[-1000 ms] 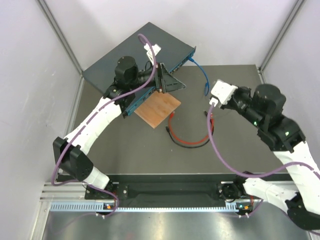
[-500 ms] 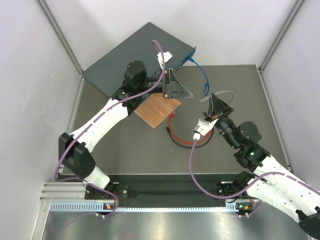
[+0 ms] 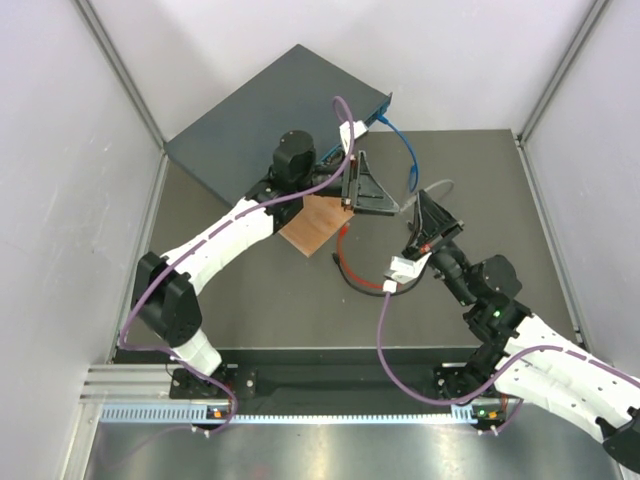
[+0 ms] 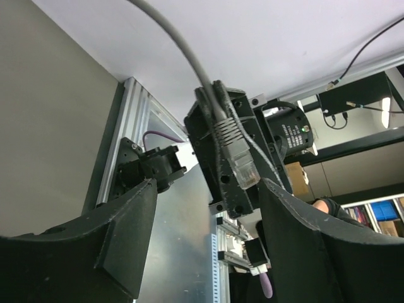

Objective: Insert the plug into the switch port

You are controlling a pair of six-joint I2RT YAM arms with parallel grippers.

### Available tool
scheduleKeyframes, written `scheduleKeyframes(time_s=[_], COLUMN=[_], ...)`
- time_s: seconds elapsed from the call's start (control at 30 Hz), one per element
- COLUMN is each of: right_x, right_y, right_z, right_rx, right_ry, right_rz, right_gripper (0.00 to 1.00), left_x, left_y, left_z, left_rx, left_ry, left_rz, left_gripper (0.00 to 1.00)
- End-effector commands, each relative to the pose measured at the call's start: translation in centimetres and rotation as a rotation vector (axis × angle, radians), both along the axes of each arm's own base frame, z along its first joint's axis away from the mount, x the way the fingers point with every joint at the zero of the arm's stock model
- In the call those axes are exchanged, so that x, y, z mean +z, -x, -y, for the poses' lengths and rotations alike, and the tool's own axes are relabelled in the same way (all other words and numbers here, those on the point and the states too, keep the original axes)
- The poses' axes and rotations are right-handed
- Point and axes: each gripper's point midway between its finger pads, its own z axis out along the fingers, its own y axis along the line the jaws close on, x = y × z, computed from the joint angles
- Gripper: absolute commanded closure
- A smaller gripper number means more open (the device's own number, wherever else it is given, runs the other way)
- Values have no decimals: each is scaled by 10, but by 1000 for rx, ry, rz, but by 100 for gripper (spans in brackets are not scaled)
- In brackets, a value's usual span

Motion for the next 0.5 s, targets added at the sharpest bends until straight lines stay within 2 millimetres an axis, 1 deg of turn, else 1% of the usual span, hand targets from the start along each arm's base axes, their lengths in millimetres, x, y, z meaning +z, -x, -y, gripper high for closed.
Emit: scheduleKeyframes(time_s=[0.0, 0.2, 0.47], right_x=[20, 13, 2], right_y=[12, 13, 13], right_z=[-1, -2, -9], right_rx=[26, 31, 46], right_ry=[-29, -3, 50], right_rz=[78, 69, 59], right_gripper=[100, 100, 100], left_x=[17, 21, 21], left_y=[10, 13, 12], left_z=[3, 0, 2], left_rx=[-33, -23, -21], left_ry=[67, 84, 87], left_rz=[57, 62, 61], left_gripper=[31, 37, 51])
